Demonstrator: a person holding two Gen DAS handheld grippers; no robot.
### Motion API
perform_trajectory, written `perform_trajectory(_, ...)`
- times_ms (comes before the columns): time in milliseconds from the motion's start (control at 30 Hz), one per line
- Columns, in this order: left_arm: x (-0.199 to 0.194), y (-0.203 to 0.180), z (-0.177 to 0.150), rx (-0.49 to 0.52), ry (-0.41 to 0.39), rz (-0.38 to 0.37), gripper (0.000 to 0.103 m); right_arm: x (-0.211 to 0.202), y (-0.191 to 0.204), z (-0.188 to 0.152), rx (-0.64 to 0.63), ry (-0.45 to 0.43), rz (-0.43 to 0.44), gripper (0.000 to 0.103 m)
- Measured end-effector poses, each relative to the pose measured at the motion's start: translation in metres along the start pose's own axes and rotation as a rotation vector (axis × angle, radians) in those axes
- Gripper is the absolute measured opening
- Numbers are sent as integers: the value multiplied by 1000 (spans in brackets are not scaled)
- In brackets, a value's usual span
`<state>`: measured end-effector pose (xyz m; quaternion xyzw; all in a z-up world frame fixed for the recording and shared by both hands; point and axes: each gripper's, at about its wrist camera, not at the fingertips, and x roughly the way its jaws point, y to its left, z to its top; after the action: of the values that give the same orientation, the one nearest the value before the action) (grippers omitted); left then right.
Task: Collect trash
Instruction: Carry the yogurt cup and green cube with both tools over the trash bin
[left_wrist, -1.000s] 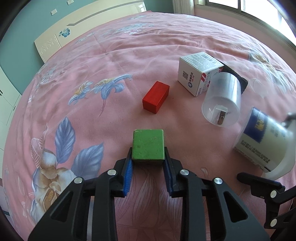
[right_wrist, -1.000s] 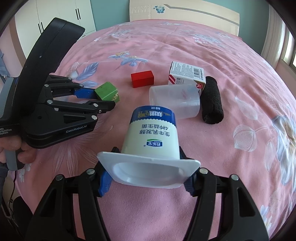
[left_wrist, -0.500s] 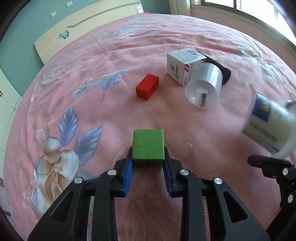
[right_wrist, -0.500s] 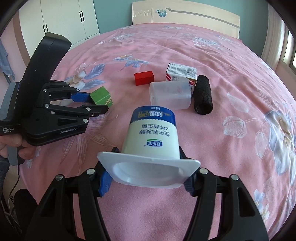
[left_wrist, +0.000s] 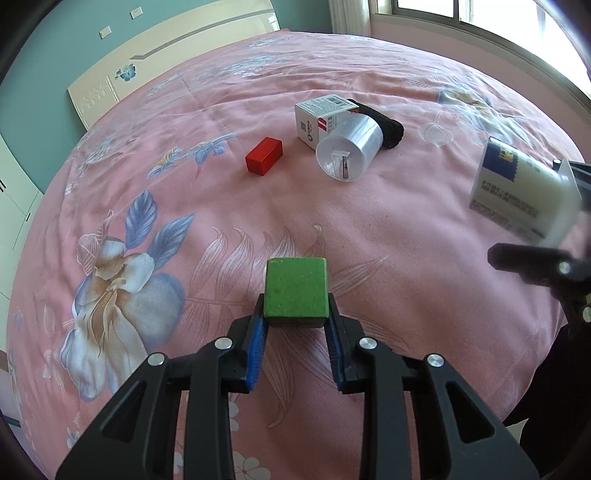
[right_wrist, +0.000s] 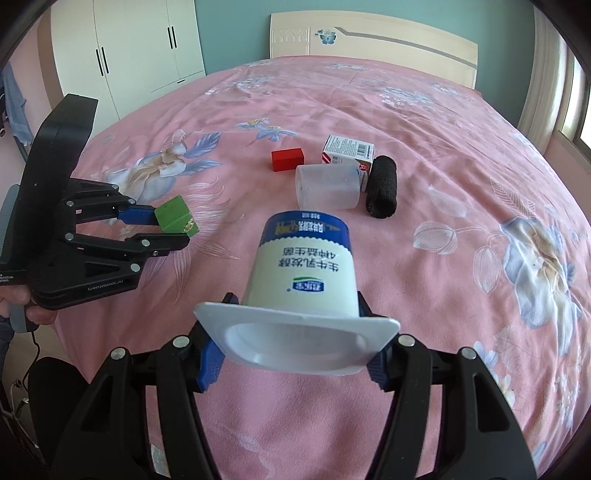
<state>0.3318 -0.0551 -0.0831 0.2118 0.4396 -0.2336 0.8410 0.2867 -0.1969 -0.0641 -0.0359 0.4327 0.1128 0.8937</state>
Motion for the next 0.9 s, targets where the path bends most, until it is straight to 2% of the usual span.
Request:
perform_trajectory(300,-38,-20,-23,1,-23,-20,32,-43,11,-20,-32,-32,-3,62)
perform_trajectory(900,-93,-61,-98,-40,-29,-47,32,-136,38,-87,-62,-70,17,62)
